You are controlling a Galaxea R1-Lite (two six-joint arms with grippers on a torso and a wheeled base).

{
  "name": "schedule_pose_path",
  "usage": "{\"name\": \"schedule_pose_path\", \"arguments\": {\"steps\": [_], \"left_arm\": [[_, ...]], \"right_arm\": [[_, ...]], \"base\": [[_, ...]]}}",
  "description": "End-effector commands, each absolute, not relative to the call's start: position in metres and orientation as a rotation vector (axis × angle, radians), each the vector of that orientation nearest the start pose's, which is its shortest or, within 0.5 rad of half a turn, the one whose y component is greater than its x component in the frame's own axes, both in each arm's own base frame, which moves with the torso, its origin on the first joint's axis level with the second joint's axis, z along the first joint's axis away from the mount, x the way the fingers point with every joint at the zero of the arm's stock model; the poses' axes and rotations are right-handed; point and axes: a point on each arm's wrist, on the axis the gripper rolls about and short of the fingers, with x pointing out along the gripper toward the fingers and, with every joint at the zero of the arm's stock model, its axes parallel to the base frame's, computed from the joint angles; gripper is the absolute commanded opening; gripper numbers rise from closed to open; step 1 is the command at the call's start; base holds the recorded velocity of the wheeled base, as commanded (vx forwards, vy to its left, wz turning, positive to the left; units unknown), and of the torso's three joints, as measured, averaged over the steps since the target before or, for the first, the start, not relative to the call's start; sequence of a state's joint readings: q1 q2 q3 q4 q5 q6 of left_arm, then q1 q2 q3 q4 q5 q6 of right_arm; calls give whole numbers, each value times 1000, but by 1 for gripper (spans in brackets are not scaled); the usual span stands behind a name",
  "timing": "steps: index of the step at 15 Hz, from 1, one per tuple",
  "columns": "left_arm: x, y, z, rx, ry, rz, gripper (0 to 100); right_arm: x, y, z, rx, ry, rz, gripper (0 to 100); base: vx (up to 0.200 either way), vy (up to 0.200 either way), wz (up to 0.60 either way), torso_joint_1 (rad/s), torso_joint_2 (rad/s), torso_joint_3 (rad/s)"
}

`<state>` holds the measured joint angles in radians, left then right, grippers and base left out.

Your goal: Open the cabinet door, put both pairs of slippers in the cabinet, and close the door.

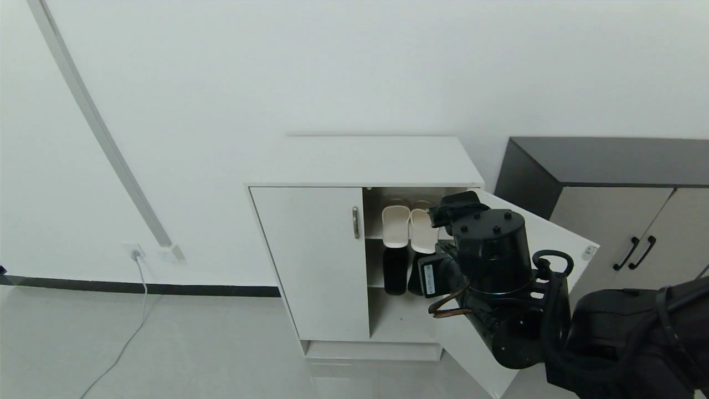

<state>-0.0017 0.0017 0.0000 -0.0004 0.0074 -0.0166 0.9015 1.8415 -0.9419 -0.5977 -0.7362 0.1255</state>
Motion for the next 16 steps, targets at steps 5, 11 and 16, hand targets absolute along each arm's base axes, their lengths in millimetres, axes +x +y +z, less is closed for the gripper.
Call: {"name": "schedule_pose_path", "arguments": {"steps": [5, 11, 16], "left_arm": [[-23, 0, 76, -17, 3, 6, 0], [-23, 0, 76, -17, 3, 6, 0], [-23, 0, 76, -17, 3, 6, 0]], "right_arm": [[222, 257, 167, -115, 225, 154, 0], [222, 255, 166, -120, 230, 165, 0], [222, 254, 166, -122, 231, 165, 0]], "base": [[0, 0, 0, 199, -455, -253], [0, 0, 0, 15, -25, -17], [0, 0, -600, 5, 0, 1]]}}
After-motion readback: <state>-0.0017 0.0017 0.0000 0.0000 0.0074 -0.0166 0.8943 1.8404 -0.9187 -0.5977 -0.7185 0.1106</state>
